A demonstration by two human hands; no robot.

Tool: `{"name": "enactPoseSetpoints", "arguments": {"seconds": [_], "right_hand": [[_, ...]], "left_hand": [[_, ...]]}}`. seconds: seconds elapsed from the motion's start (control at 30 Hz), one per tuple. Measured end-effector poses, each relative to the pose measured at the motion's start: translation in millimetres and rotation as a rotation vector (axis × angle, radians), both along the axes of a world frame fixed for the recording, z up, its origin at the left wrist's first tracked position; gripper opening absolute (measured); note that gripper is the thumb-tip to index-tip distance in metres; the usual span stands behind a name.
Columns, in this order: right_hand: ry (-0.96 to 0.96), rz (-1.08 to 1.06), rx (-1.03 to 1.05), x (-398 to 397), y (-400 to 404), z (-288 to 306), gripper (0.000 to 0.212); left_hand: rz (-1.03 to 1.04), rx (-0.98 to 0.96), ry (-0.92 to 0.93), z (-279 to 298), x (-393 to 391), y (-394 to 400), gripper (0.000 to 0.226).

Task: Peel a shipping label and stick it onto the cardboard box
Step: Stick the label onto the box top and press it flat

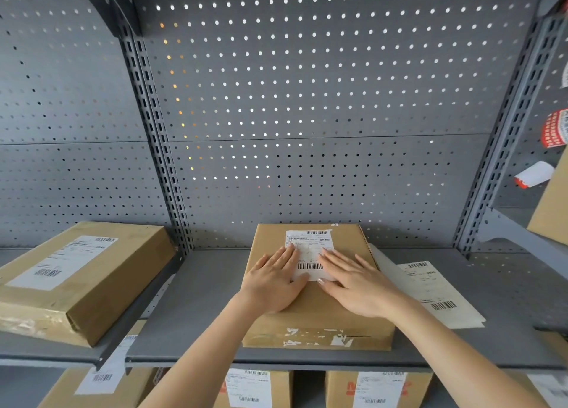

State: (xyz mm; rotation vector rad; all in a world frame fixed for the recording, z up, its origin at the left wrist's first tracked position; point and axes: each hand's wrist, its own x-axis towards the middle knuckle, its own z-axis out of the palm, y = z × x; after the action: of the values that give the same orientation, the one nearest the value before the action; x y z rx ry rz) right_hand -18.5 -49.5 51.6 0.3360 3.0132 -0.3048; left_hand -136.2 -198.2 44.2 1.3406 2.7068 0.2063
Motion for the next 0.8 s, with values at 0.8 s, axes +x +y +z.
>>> {"name": "enactPoseSetpoints", "arguments": {"seconds": [0.8], "right_hand": [[0.07,-0.038,-0.08,-10,19,-2,0.051]], "left_hand": [[-0.066,0.03,-0.056,1,-18,-6,0.058]]}}
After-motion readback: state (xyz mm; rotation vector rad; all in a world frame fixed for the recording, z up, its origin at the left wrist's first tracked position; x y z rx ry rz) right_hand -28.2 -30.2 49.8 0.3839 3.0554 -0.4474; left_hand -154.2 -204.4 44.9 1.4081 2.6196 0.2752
